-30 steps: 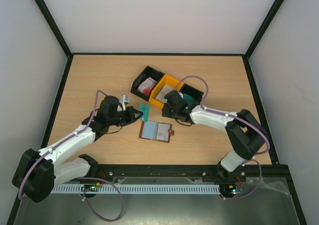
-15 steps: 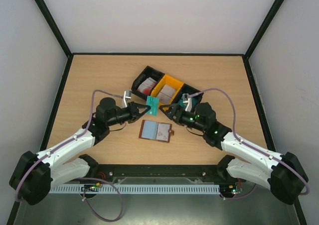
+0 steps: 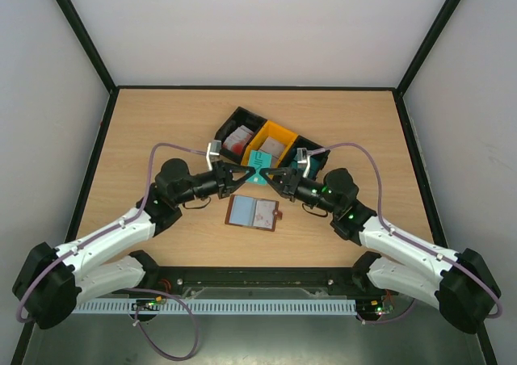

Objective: Put the credit cards into the card holder
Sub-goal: Insert the credit card into the card holder.

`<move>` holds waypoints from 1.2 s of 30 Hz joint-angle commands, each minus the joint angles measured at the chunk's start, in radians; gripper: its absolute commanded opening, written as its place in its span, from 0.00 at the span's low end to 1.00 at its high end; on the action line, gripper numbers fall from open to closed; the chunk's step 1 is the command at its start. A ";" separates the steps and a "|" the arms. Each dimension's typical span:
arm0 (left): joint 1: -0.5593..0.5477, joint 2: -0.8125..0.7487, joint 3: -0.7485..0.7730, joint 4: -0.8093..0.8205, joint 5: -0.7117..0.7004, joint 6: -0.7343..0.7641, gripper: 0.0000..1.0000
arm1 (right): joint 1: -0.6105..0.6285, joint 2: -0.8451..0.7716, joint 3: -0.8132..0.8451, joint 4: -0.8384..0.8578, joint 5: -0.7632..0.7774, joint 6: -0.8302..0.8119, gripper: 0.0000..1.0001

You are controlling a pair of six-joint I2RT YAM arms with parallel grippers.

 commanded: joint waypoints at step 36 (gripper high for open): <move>-0.016 0.229 -0.029 -0.595 -0.380 0.372 0.45 | 0.097 0.393 -0.253 0.185 0.187 -0.098 0.02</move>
